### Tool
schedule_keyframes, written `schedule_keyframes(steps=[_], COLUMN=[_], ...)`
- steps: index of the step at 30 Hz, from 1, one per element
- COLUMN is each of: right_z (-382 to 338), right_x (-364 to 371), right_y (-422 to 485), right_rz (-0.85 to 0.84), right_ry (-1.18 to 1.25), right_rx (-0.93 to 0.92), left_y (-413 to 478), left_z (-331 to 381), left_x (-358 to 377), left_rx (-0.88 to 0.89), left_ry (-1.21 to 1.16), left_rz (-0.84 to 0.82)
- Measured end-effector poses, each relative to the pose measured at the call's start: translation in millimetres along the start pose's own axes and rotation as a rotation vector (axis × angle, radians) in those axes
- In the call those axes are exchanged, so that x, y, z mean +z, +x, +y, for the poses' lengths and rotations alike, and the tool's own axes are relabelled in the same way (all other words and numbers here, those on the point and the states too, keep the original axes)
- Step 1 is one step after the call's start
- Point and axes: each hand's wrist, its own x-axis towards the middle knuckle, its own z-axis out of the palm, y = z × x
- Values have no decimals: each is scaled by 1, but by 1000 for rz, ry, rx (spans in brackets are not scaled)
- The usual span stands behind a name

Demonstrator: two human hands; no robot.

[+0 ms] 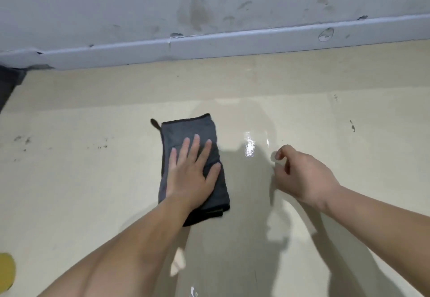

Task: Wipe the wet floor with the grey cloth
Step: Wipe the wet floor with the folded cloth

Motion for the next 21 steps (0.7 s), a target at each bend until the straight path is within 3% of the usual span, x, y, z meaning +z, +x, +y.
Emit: schedule_keyframes(steps=[3, 10, 21], right_z=[-27, -28, 76], right_x=[13, 5, -38], right_y=[-1, -5, -65], right_rz=[-11, -79, 129], right_ry=[95, 60, 351], right_rx=[-45, -141, 376], left_y=[-20, -70, -5], left_z=[4, 73, 227], left_x=[5, 12, 11], left_rx=[-171, 180, 611], left_ry=[-25, -86, -53], left_rz=[-15, -102, -126])
